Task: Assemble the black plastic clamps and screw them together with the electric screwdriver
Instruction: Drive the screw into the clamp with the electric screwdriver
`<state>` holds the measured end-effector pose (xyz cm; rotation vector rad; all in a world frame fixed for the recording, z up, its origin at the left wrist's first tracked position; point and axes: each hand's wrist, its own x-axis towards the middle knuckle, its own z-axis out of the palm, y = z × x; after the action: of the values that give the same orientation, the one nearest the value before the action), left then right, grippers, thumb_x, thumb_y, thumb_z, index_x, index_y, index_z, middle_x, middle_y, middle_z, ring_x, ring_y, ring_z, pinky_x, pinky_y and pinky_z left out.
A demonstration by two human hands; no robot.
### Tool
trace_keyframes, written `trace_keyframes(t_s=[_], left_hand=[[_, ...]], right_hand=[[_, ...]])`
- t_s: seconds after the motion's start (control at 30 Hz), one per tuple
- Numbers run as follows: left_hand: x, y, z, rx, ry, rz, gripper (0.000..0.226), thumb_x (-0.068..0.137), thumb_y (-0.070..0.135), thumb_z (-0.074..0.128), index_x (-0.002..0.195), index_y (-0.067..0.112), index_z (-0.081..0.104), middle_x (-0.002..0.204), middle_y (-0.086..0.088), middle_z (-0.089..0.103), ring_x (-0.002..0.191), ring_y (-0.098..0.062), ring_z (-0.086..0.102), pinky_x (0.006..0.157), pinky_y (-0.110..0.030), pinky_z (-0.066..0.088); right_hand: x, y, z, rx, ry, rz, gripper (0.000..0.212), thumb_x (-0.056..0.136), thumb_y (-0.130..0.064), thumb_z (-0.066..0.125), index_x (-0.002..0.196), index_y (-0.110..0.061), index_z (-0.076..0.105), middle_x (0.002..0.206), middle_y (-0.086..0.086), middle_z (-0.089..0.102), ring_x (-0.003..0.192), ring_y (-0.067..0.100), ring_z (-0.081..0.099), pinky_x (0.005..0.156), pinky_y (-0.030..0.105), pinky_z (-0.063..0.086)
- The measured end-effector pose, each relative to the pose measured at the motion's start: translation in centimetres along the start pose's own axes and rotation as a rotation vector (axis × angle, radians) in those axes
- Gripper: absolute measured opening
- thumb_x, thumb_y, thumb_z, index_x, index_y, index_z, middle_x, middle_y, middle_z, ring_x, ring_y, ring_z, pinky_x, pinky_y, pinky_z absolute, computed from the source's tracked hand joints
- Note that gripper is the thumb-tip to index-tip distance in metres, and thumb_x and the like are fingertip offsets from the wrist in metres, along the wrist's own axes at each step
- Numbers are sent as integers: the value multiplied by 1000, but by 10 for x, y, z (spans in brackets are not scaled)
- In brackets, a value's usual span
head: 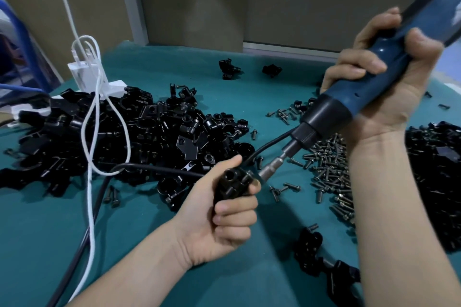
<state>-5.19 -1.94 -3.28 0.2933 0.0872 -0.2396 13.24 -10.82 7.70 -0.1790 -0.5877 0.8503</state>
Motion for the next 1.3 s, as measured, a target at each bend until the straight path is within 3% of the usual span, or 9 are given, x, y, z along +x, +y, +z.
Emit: trace_keyframes(t_s=[0.13, 0.37, 0.63, 0.77, 0.9, 1.07, 1.3], left_hand=[[1, 0, 0, 90, 112, 61, 37, 82, 42, 68, 67, 9, 56, 34, 6, 33, 32, -6, 16, 30, -15, 15], [0, 0, 1, 132, 126, 63, 38, 82, 43, 66, 66, 10, 57, 34, 7, 32, 32, -5, 16, 30, -15, 15], [2, -4, 1, 171, 174, 62, 36, 74, 44, 63, 64, 11, 57, 33, 7, 29, 26, -3, 24, 28, -14, 16], [2, -5, 1, 103, 152, -7, 38, 74, 44, 67, 63, 9, 57, 32, 7, 31, 30, -5, 16, 29, -15, 15], [1, -6, -1, 83, 131, -53, 38, 75, 44, 67, 64, 8, 57, 33, 6, 32, 32, -6, 14, 30, -15, 15], [3, -5, -1, 170, 238, -5, 36, 69, 44, 65, 61, 11, 57, 33, 8, 27, 29, -4, 17, 28, -15, 15], [3, -5, -1, 246, 352, 62, 36, 64, 45, 68, 58, 12, 57, 34, 8, 23, 26, -4, 21, 27, -15, 13]], right_hand=[[0, 9, -1, -100, 90, -40, 17, 79, -25, 43, 90, -19, 54, 79, -6, 62, 43, 4, 46, 45, 15, 40], [1, 13, -2, -98, 128, -49, 15, 80, -24, 43, 89, -18, 54, 80, -6, 61, 43, 5, 47, 45, 15, 40], [1, 17, 0, -140, 133, -30, 14, 79, -24, 43, 88, -18, 52, 75, -7, 58, 43, 3, 45, 46, 14, 38], [1, 18, 1, -123, 133, -26, 14, 79, -24, 43, 88, -18, 52, 73, -7, 58, 42, 3, 44, 45, 14, 38], [1, 19, 0, -8, 65, 27, 16, 73, -15, 55, 89, -13, 55, 75, -3, 59, 42, 9, 48, 45, 19, 41], [1, 22, -1, -157, 137, 3, 13, 81, -23, 43, 89, -19, 52, 74, -8, 57, 43, 3, 45, 45, 15, 40], [0, 24, -1, -227, 125, -8, 11, 82, -22, 44, 89, -19, 52, 75, -8, 57, 44, 3, 45, 46, 17, 41]])
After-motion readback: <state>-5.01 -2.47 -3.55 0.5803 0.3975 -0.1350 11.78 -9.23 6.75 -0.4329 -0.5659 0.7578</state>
